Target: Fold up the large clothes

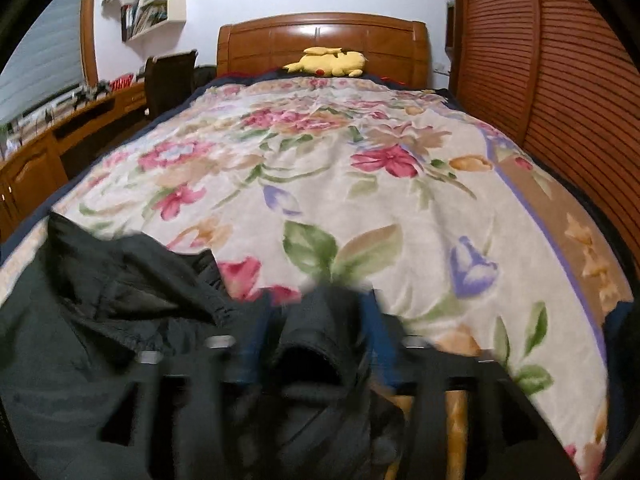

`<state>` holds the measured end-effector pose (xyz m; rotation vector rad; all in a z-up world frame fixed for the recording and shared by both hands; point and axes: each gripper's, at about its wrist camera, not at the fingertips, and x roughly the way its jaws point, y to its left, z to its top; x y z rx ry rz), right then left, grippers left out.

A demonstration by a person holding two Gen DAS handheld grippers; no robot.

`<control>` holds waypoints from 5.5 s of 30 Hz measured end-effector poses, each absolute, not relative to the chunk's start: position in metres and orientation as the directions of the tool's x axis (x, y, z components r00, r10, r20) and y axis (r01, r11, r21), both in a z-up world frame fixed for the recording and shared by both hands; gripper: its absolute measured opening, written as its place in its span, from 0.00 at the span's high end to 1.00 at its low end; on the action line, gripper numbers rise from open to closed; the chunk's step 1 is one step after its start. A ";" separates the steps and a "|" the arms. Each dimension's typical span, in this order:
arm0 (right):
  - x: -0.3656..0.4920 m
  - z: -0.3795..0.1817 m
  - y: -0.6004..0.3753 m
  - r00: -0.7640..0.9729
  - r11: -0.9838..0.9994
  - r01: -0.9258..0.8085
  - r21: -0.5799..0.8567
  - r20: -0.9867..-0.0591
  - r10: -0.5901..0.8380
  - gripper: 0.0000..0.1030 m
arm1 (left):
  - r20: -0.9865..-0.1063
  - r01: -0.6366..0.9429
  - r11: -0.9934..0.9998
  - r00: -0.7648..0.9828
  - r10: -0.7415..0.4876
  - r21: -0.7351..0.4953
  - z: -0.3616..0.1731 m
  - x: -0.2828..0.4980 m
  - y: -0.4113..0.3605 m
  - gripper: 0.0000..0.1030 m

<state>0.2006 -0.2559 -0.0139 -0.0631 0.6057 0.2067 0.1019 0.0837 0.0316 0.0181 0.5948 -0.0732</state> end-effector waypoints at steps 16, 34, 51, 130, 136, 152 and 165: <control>0.200 -0.039 -0.264 0.704 0.974 -0.226 0.016 -0.689 0.174 0.23 | -0.592 0.148 0.988 0.794 -0.141 -0.037 -0.007 0.053 0.045 0.22; 0.212 -0.033 -0.254 0.752 0.985 -0.123 -0.122 -0.659 0.012 0.86 | -0.600 0.186 0.978 0.773 -0.206 -0.097 -0.020 0.053 0.050 0.22; 0.090 -0.029 -0.216 0.778 0.957 -0.280 -0.077 -0.602 0.179 0.38 | -0.630 0.191 0.977 0.747 -0.211 -0.100 -0.032 0.058 0.053 0.22; -0.045 -0.062 -0.076 0.745 0.866 -0.485 -0.125 -0.578 0.333 0.43 | -0.575 -0.039 0.991 0.817 -0.042 -0.128 -0.020 -0.047 0.119 0.22; -0.032 -0.067 -0.075 0.720 0.866 -0.487 -0.112 -0.613 0.326 0.43 | -0.636 -0.078 0.992 0.772 -0.005 -0.102 -0.033 -0.037 0.125 0.22; -0.033 -0.053 -0.098 0.752 0.880 -0.457 -0.133 -0.586 0.302 0.43 | -0.699 -0.114 0.974 0.713 -0.056 -0.194 -0.056 -0.029 0.131 0.22; -0.023 -0.065 -0.117 0.724 0.896 -0.435 -0.087 -0.626 0.290 0.42 | -0.702 -0.092 0.951 0.697 -0.151 -0.295 -0.054 -0.020 0.121 0.71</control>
